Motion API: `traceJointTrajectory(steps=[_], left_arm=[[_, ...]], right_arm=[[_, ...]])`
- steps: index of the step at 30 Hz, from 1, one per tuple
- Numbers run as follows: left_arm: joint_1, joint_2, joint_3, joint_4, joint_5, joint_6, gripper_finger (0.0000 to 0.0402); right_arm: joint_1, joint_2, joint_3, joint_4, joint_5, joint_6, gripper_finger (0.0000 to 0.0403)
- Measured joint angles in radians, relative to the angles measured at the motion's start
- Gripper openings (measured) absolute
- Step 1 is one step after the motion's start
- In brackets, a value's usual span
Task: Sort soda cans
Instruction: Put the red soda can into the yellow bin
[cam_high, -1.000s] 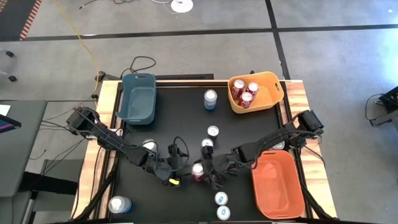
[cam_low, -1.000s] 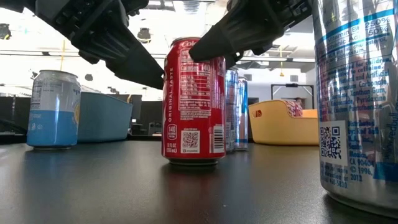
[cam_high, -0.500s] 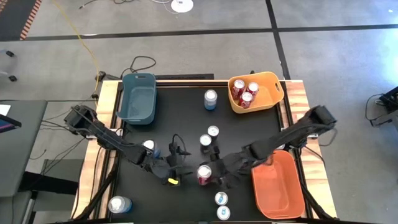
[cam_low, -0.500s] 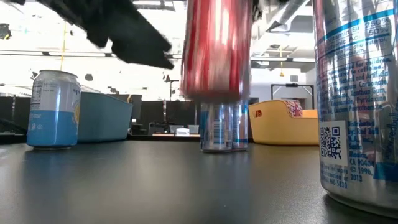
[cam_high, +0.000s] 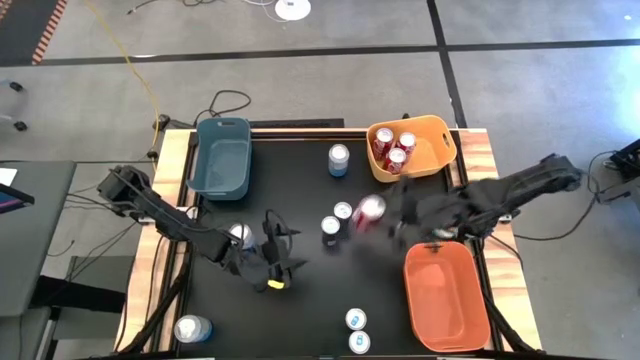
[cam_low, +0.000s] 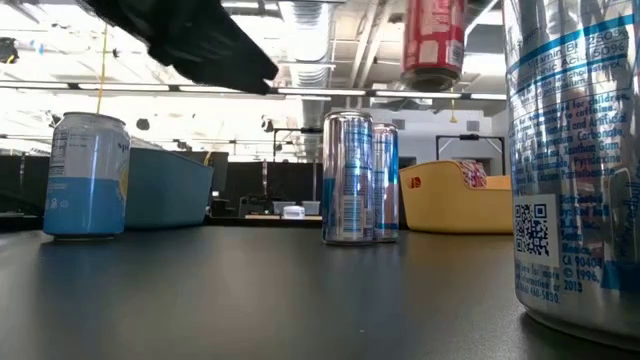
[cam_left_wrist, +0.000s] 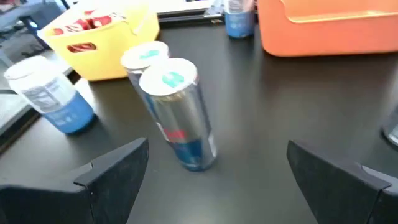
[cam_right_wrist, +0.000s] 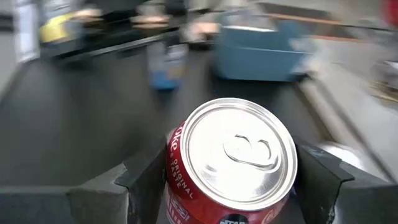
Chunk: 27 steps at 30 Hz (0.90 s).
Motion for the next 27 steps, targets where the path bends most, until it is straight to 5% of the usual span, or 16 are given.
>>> traceJointTrajectory(steps=[10,19,27], left_arm=[[-0.031,0.009,0.000,0.001,-0.009,-0.032,0.0377],[-0.027,0.009,0.000,-0.001,-0.010,0.021,0.0377],[-0.026,0.009,0.000,-0.001,-0.010,0.049,0.0377]], right_arm=[[-0.170,-0.234,-0.075,-0.326,0.333,0.295,0.0286],[-0.435,-0.365,-0.291,-0.248,0.428,0.356,0.0286],[-0.649,-0.369,-0.460,-0.083,0.394,0.351,0.0286]])
